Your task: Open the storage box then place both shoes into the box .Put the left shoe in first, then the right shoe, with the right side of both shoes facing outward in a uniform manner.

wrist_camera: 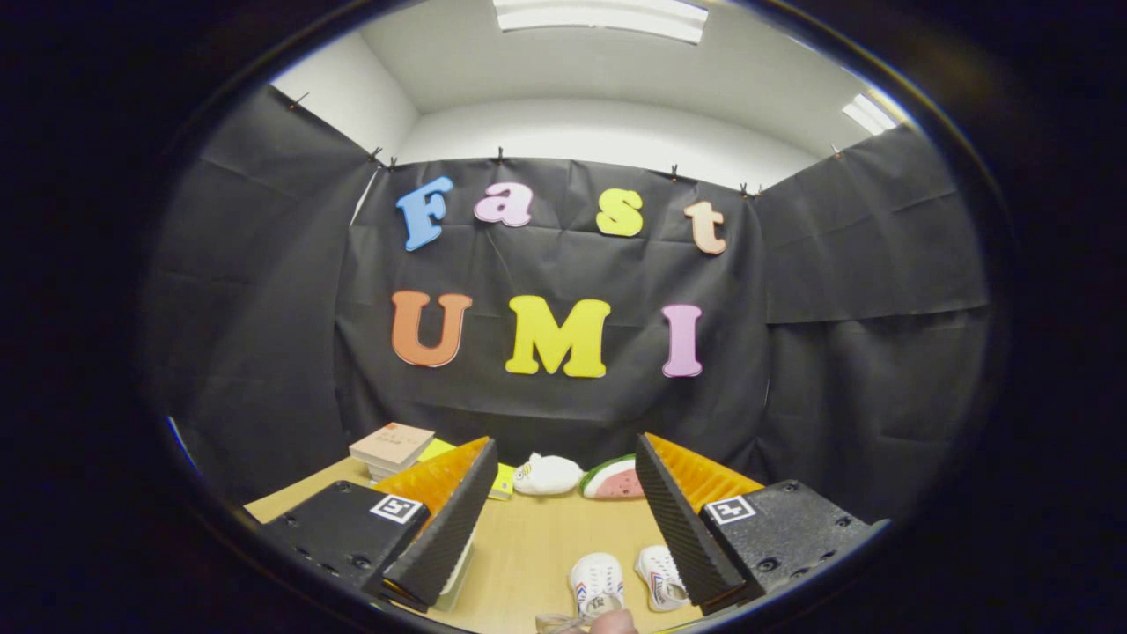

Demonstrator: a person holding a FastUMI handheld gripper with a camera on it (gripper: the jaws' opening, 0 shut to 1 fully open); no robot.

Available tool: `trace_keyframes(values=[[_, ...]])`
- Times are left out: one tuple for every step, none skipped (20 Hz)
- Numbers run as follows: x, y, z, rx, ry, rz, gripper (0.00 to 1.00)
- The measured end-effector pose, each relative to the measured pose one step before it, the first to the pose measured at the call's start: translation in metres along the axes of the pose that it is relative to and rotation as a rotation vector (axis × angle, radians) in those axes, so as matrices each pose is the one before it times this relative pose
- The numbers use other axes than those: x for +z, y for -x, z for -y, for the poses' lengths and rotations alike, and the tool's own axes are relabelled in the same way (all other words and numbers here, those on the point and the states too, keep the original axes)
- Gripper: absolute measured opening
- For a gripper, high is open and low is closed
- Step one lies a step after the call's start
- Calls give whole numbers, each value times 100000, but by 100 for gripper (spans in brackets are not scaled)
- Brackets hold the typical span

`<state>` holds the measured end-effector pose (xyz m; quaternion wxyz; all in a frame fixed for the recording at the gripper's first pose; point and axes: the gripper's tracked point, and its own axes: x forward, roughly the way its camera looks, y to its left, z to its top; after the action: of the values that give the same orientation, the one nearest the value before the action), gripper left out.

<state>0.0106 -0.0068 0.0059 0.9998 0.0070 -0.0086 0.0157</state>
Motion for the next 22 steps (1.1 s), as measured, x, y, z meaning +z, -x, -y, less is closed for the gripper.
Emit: trace_keyframes(values=[[0, -3, -7, 306, 1120, 11, 100], [-12, -5, -109, 912, 371, -421, 100], [-304, 66, -250, 1864, -168, -1036, 100], [-234, -10, -102, 1713, -596, -1688, 100], [-311, -28, 94, 1867, -630, -1932, 100], [-250, 8, 167, 1623, -625, -2021, 100], [-527, -85, 159, 1551, -448, -1955, 100], [-341, -8, 268, 1306, -525, -1463, 100], [-561, -203, 83, 2199, -406, -1650, 100], [-586, -244, 27, 2458, -748, -1719, 100], [-826, -485, -2, 3025, -708, -1988, 100], [-850, -492, -58, 3303, -1172, -3002, 100], [-1040, -699, -181, 4104, -2169, -3266, 100], [-711, -635, -108, 3621, -2321, -2673, 100], [-498, -665, -52, 3599, -1769, -2046, 100], [-501, -740, 34, 2919, -958, -1894, 100], [-574, -810, 160, 2462, -1010, -1851, 100], [-722, -829, 53, 2723, -849, -2180, 100], [-757, -719, -157, 3257, -1474, -2223, 100], [-913, -1113, -322, 4516, -1991, -2971, 100], [-1008, -851, -282, 3806, -2254, -2891, 100], [-943, -836, -202, 3628, -2690, -3480, 100]])
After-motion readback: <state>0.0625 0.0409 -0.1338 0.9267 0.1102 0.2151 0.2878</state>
